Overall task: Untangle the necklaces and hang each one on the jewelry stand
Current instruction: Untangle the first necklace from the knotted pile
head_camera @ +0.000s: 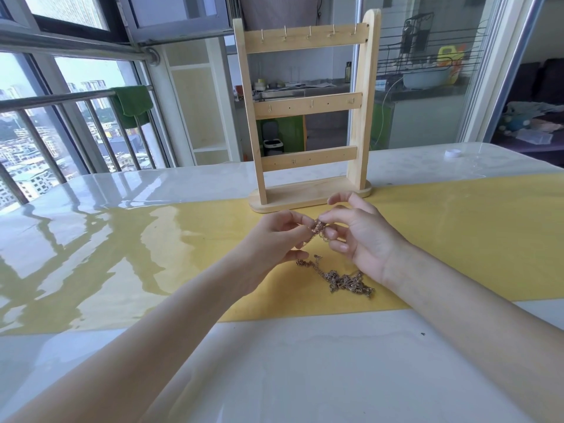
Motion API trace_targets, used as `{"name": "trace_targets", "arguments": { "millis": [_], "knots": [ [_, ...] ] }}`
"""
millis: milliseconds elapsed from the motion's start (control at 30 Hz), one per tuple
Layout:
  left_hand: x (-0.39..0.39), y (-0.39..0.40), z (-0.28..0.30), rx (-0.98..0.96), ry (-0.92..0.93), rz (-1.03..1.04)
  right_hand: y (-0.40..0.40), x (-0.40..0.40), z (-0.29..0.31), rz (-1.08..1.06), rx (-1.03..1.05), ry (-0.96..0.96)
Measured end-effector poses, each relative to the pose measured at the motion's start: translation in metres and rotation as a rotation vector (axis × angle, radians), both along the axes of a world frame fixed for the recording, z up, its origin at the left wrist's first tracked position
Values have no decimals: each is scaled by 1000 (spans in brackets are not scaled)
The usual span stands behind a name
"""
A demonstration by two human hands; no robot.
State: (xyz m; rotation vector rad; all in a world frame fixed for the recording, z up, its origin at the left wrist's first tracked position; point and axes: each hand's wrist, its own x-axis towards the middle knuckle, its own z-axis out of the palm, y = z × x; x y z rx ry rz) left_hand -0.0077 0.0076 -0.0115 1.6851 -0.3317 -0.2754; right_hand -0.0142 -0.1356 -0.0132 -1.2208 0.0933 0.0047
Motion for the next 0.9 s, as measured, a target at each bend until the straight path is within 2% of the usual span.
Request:
{"name": "trace_targets", "arguments": {
  "millis": [167,433,700,900],
  "knots": [
    [2,2,-1,39,18,46,2,-2,0,-1,-48,-45],
    [1,6,0,-52,95,68,5,-9,4,42,-364,-113],
    [-1,4,-1,-55,37,86,0,-8,4,81,-294,-150],
    [-1,4,-5,20,67,71,-2,-5,5,16,-270,-177]
  ]
}}
